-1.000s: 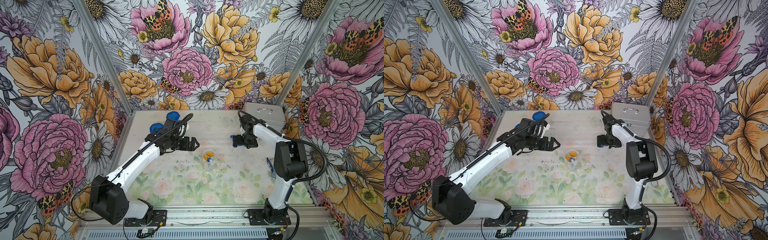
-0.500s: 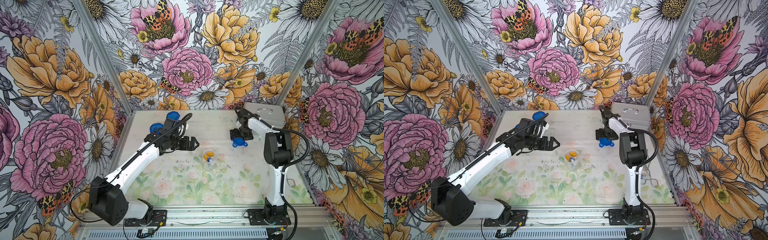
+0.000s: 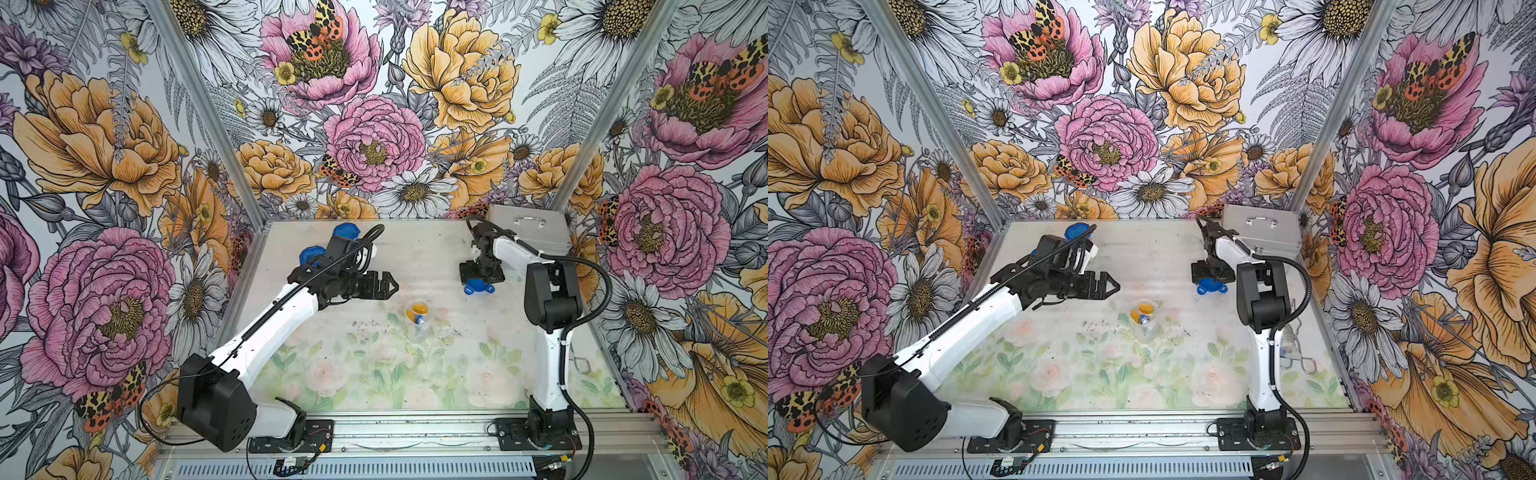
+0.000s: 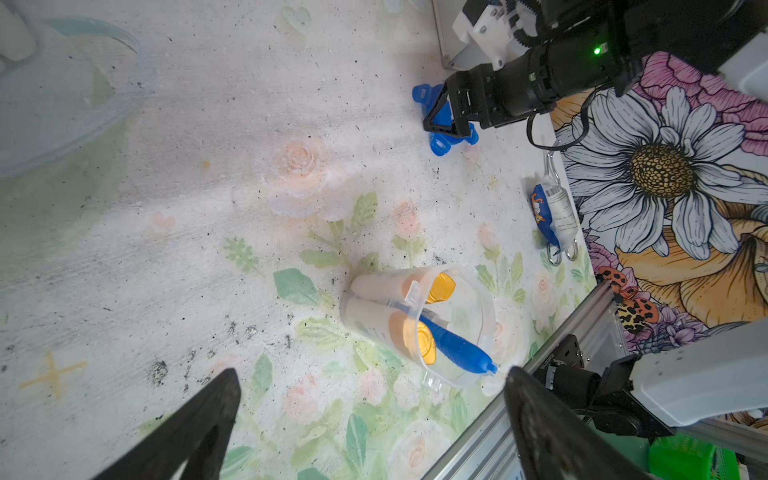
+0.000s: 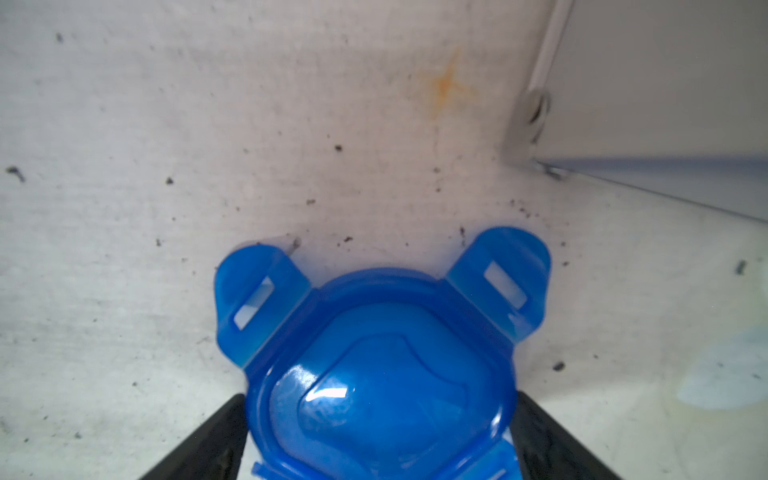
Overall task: Pack away toiletry kits
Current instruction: Pick up the lid from the center of the board, then close the lid on the container.
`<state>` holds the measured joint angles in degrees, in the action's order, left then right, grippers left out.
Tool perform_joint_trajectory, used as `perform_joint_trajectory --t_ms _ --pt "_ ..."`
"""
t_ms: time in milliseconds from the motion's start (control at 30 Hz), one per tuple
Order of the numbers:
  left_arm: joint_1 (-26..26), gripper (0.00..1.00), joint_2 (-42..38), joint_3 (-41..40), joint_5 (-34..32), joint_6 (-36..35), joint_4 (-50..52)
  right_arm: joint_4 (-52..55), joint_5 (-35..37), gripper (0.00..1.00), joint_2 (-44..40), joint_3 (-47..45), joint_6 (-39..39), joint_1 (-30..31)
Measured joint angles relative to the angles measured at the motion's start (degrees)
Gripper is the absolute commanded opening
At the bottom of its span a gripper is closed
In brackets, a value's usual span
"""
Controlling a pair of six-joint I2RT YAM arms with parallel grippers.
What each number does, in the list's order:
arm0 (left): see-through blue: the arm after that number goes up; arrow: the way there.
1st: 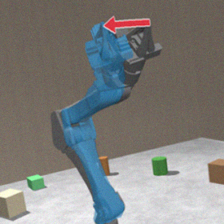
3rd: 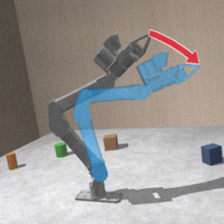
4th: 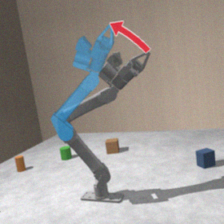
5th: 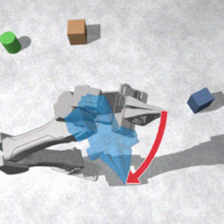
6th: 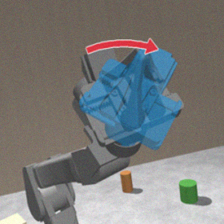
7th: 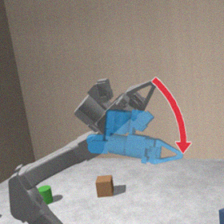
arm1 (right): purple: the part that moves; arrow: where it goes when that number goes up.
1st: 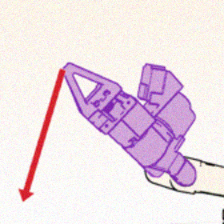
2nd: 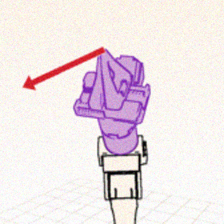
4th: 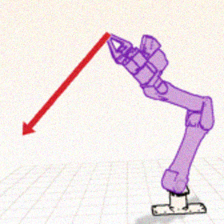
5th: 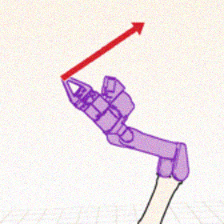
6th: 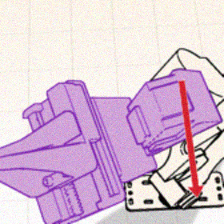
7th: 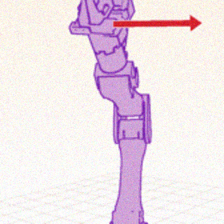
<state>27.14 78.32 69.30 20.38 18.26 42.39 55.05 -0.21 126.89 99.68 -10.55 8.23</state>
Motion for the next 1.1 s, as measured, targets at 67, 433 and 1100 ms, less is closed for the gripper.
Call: perform_joint_trajectory --t_ms 67,433,1100 --pt "0.0 0.99 0.0 0.02 0.0 0.0 0.0 0.15 -0.02 0.89 0.39 0.46 0.35 0.0" --pt "-1.64 0.98 -0.7 0.02 -0.44 -0.02 0.02 0.52 -0.02 0.63 1.09 1.53 1.42 0.13" --pt "-4.2 0.99 -5.29 -6.97 -5.44 0.85 1.51 5.95 -1.09 0.58 -29.18 -10.03 -6.01 16.0"
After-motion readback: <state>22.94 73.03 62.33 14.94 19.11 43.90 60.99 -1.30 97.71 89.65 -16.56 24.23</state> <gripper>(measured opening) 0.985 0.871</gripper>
